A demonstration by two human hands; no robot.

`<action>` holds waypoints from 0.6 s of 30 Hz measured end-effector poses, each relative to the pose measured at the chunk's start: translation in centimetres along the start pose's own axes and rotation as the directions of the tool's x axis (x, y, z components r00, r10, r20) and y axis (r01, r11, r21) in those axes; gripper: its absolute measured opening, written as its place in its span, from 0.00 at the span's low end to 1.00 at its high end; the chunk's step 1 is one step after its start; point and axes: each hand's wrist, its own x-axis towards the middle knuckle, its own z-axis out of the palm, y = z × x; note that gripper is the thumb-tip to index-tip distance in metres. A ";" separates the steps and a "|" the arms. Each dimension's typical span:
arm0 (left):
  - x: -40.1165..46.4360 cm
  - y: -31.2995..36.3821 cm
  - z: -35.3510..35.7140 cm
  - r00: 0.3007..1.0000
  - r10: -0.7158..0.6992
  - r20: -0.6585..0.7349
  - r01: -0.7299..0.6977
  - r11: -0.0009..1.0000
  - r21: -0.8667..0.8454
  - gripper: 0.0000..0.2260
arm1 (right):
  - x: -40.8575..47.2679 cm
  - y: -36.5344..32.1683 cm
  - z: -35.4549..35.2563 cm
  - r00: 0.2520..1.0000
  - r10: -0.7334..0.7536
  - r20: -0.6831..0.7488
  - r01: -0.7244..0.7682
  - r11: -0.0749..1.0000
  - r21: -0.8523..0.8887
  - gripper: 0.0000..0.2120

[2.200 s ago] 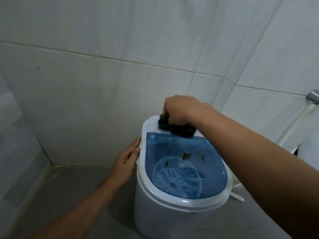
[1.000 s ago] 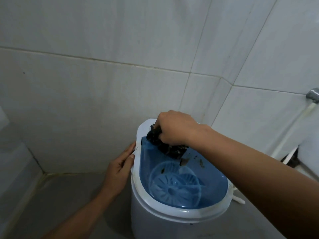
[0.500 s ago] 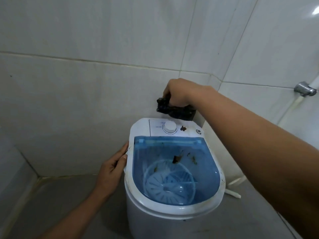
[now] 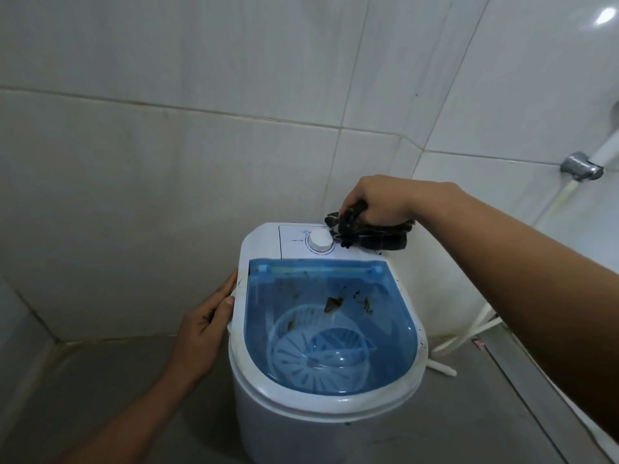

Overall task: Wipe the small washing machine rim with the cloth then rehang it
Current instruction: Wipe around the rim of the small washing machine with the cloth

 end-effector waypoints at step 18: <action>-0.4 0.8 0.8 0.997 0.007 -0.079 -0.007 1.000 -0.001 0.18 | -3.6 0.1 6.0 0.965 0.048 -0.259 -0.058 0.998 -0.032 0.25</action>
